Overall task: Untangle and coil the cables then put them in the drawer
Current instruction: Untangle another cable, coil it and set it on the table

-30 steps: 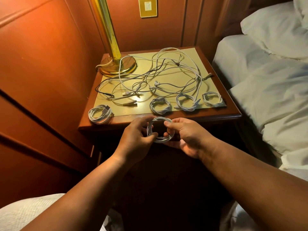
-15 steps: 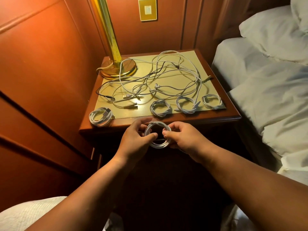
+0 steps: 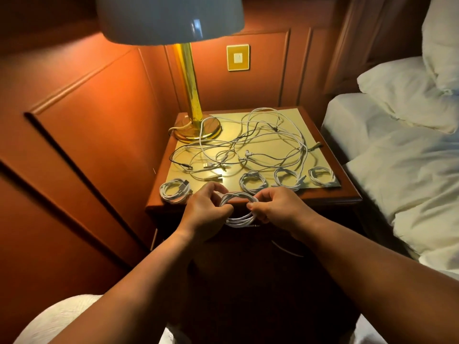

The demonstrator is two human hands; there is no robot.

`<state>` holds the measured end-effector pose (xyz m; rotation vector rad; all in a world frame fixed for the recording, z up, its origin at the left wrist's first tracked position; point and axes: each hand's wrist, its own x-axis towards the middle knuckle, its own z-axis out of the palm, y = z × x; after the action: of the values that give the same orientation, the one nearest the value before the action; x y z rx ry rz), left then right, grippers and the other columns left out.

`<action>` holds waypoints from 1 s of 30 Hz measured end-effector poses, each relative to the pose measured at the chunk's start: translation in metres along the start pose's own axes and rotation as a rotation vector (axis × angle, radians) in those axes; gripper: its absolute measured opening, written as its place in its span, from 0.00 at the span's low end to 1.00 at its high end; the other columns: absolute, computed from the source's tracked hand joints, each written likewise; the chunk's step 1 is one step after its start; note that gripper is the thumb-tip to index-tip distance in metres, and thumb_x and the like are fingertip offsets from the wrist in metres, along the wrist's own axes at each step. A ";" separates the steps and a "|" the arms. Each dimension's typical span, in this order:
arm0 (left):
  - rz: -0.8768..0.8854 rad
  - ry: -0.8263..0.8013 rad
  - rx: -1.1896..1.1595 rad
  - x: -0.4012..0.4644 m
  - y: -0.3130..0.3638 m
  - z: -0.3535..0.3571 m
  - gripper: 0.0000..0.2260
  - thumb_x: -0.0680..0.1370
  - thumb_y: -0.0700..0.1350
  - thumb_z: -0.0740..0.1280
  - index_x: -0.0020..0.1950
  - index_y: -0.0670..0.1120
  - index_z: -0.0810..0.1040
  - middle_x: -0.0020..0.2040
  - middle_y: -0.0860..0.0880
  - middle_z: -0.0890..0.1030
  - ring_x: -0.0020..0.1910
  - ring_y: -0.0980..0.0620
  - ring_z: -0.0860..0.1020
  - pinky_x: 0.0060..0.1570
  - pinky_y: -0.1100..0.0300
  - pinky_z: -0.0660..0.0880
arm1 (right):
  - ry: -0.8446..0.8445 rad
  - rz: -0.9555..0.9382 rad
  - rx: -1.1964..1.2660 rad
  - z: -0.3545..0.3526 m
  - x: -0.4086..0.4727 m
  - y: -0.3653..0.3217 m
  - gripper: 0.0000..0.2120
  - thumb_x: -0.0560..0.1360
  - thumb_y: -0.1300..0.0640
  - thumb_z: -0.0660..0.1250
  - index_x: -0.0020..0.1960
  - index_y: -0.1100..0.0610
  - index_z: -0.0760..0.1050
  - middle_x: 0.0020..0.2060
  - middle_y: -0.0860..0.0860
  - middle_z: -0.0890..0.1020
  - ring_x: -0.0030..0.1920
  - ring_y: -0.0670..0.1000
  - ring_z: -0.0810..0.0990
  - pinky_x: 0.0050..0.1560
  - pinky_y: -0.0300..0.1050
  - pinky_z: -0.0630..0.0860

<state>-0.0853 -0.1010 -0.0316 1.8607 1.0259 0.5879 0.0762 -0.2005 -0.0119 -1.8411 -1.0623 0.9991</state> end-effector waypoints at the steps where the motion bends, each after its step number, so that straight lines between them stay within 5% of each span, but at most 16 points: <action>1: 0.025 -0.013 0.064 0.001 0.001 -0.005 0.14 0.72 0.42 0.73 0.54 0.52 0.75 0.41 0.47 0.80 0.39 0.49 0.80 0.39 0.55 0.78 | -0.006 -0.015 -0.041 0.001 0.002 -0.004 0.05 0.76 0.57 0.70 0.44 0.57 0.82 0.37 0.54 0.83 0.37 0.48 0.80 0.40 0.44 0.77; 5: 0.189 -0.077 0.294 0.019 0.004 -0.028 0.15 0.74 0.49 0.74 0.58 0.52 0.75 0.40 0.51 0.81 0.38 0.54 0.80 0.37 0.61 0.78 | 0.044 -0.112 -0.294 0.000 0.020 -0.019 0.05 0.75 0.54 0.70 0.45 0.55 0.83 0.38 0.52 0.83 0.39 0.49 0.80 0.42 0.45 0.76; 11: 0.383 -0.039 0.748 0.066 0.003 -0.066 0.13 0.77 0.50 0.70 0.60 0.49 0.78 0.46 0.51 0.81 0.42 0.52 0.79 0.40 0.55 0.79 | 0.174 -0.185 -0.623 -0.008 0.050 -0.036 0.10 0.77 0.48 0.64 0.43 0.51 0.80 0.39 0.47 0.82 0.44 0.51 0.79 0.50 0.49 0.71; 15: 0.312 -0.157 1.018 0.102 -0.001 -0.067 0.12 0.77 0.49 0.70 0.60 0.51 0.78 0.51 0.50 0.81 0.47 0.49 0.77 0.39 0.58 0.72 | 0.216 -0.197 -0.813 -0.004 0.074 -0.043 0.11 0.77 0.47 0.61 0.38 0.50 0.75 0.40 0.49 0.81 0.49 0.54 0.76 0.54 0.52 0.61; 18: 0.246 -0.302 1.168 0.122 -0.005 -0.057 0.12 0.75 0.49 0.69 0.59 0.52 0.79 0.51 0.50 0.80 0.49 0.48 0.78 0.45 0.56 0.78 | 0.222 -0.182 -0.897 0.004 0.090 -0.044 0.14 0.77 0.46 0.61 0.34 0.51 0.72 0.47 0.50 0.82 0.49 0.55 0.74 0.52 0.52 0.60; 23: 0.215 -0.347 1.183 0.144 -0.006 -0.054 0.06 0.75 0.44 0.67 0.51 0.52 0.80 0.47 0.50 0.80 0.46 0.48 0.77 0.46 0.53 0.79 | 0.220 -0.153 -0.940 0.016 0.106 -0.039 0.12 0.77 0.45 0.60 0.45 0.50 0.80 0.47 0.51 0.80 0.55 0.55 0.73 0.54 0.53 0.60; 28: 0.219 -0.463 1.198 0.157 -0.015 -0.064 0.04 0.76 0.47 0.67 0.49 0.54 0.78 0.46 0.52 0.79 0.45 0.50 0.77 0.43 0.55 0.78 | 0.194 -0.117 -0.940 0.026 0.119 -0.032 0.14 0.77 0.43 0.60 0.40 0.49 0.77 0.48 0.51 0.80 0.57 0.55 0.72 0.53 0.53 0.58; 30: 0.233 -0.403 1.210 0.159 -0.015 -0.067 0.04 0.77 0.45 0.66 0.50 0.52 0.77 0.46 0.51 0.78 0.45 0.50 0.76 0.40 0.58 0.75 | 0.203 -0.108 -0.918 0.030 0.124 -0.028 0.14 0.77 0.41 0.59 0.47 0.48 0.80 0.52 0.51 0.80 0.58 0.56 0.71 0.52 0.53 0.58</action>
<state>-0.0550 0.0686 -0.0155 2.9905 0.9456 -0.4317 0.0841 -0.0711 -0.0297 -2.4778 -1.6242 0.2216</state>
